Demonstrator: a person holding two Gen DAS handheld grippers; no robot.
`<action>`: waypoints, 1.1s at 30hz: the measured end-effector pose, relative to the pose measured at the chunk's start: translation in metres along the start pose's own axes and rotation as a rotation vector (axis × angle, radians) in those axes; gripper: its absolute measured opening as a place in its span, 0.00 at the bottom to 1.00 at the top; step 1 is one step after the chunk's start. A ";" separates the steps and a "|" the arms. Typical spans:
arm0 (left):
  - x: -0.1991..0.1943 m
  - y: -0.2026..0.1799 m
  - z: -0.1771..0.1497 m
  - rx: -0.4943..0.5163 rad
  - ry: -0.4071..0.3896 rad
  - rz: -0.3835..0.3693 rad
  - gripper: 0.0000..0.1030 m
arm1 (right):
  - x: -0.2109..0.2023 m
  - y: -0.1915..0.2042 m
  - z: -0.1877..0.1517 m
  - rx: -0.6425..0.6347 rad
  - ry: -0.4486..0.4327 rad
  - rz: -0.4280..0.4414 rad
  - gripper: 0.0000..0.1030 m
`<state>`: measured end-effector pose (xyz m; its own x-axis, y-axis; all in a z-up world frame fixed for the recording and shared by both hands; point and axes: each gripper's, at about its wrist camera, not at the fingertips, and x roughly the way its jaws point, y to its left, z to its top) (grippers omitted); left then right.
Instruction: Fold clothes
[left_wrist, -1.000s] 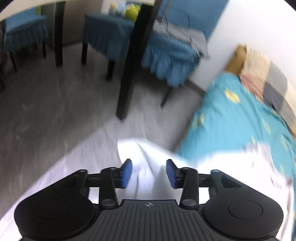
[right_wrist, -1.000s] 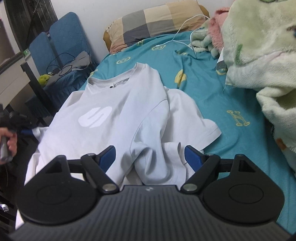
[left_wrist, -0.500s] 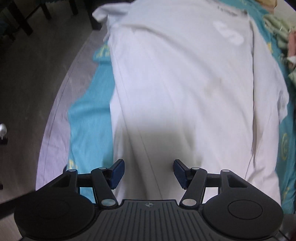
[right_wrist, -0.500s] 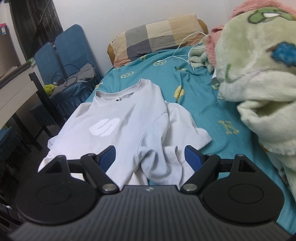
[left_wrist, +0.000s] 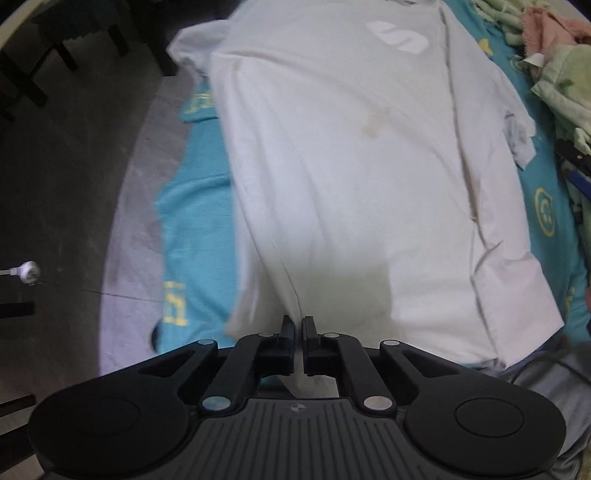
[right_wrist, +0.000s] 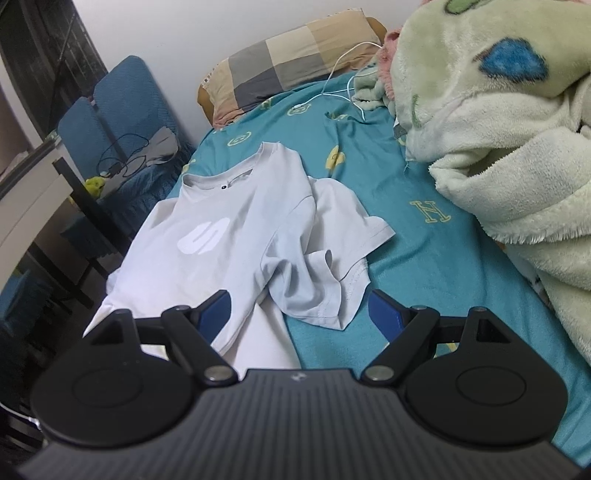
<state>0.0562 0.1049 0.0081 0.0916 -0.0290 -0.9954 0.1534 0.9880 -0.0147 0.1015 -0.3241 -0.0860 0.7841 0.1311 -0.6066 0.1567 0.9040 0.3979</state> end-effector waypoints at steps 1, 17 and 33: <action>-0.004 0.007 0.001 -0.002 0.017 0.011 0.04 | 0.000 -0.001 0.001 0.004 -0.006 0.000 0.81; -0.049 -0.001 0.028 -0.034 -0.232 0.079 0.23 | -0.008 -0.024 0.014 0.109 -0.067 -0.006 0.80; 0.049 -0.107 0.085 0.001 -0.614 -0.119 0.74 | 0.002 -0.064 0.002 0.366 -0.014 0.057 0.77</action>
<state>0.1282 -0.0148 -0.0306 0.6226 -0.2209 -0.7507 0.1985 0.9725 -0.1216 0.0947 -0.3829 -0.1116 0.8057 0.1692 -0.5677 0.3147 0.6897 0.6521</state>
